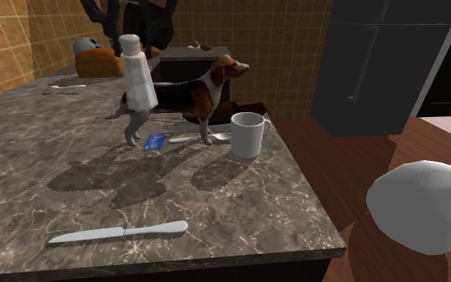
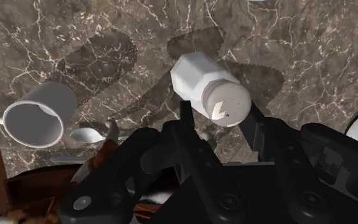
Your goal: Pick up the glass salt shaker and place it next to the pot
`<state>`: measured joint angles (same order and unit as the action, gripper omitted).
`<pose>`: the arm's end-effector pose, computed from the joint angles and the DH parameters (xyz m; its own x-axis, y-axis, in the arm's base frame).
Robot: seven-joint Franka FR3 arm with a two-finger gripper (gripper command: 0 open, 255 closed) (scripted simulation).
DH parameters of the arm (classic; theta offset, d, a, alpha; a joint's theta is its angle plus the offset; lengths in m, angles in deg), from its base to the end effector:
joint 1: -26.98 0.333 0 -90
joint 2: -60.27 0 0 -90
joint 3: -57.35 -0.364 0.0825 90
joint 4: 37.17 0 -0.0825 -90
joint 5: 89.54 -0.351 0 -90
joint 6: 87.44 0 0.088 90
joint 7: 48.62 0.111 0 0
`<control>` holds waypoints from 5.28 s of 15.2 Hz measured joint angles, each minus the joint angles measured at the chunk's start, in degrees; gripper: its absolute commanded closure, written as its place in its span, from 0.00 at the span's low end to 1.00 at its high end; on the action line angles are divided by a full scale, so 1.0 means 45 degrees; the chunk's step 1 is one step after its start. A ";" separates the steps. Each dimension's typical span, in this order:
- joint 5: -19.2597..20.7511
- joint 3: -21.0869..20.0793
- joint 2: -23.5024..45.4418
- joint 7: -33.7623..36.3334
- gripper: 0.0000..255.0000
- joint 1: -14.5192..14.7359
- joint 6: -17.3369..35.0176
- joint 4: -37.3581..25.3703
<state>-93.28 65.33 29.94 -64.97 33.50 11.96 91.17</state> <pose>0.3382 -0.0156 0.6113 0.9637 0.2610 0.0559 0.2661 -0.9560 -0.1236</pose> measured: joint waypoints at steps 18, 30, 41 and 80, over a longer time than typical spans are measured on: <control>-0.1743 -0.4453 0.1342 0.5572 1.00 0.1948 0.1068 -0.1026; -0.1215 -0.7279 0.4503 0.9535 1.00 0.2888 0.1717 -0.4015; -0.0795 -0.7849 0.5552 1.0342 1.00 0.3151 0.3250 -0.3540; -0.0032 -0.8066 0.7363 1.0672 0.00 0.3296 0.8017 -0.0430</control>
<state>-93.43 29.04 63.07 -16.94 48.33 48.03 89.23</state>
